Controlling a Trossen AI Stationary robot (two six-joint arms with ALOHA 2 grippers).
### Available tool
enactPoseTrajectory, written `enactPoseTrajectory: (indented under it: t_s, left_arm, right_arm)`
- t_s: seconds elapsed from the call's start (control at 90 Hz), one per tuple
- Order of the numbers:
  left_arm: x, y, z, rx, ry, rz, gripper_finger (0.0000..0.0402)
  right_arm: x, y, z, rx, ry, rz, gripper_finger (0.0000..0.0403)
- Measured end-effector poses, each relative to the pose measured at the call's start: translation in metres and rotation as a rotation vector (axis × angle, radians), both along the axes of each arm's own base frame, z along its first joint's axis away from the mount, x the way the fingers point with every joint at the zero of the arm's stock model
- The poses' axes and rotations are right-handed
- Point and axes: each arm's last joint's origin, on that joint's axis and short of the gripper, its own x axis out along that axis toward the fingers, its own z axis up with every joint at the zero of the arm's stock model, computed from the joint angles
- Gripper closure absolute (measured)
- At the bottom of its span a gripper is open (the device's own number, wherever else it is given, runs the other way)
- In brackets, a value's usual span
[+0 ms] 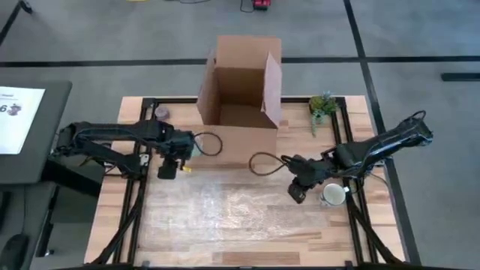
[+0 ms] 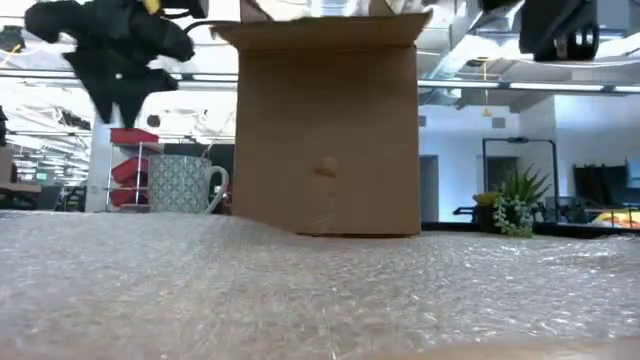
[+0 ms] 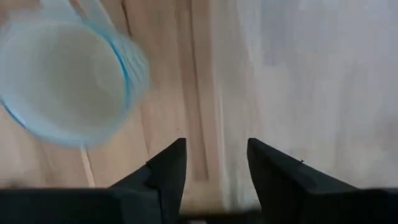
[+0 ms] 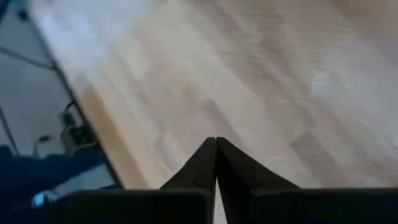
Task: Wrap mug
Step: Wrap the blue patterned mug with the right transparent bubble wrap
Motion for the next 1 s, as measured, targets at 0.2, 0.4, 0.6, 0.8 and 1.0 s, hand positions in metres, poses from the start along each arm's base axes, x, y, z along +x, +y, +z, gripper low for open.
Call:
enactPoseTrajectory:
  t_s: [0.2, 0.4, 0.6, 0.8, 1.0]
  left_arm:
    - [0.0, 0.0, 0.011, 0.027, -0.171, -0.103, 0.0248]
    - [-0.005, 0.005, 0.019, 0.081, -0.36, -0.176, 0.0247]
    - [-0.004, 0.014, -0.012, 0.078, -0.364, -0.169, 0.0224]
    - [0.003, 0.02, -0.037, 0.152, -0.369, -0.062, 0.019]
    - [0.01, 0.022, -0.052, 0.164, -0.335, -0.02, 0.0194]
  right_arm:
    - [-0.002, 0.013, 0.027, 0.03, -0.086, 0.051, 0.0403]
    - [0.003, 0.019, 0.055, 0.013, -0.277, -0.004, 0.0403]
    - [0.009, 0.022, 0.067, -0.026, -0.425, -0.044, 0.0403]
    - [0.01, 0.021, 0.068, -0.032, -0.44, -0.058, 0.0403]
    - [0.011, 0.02, 0.069, -0.031, -0.451, -0.072, 0.0403]
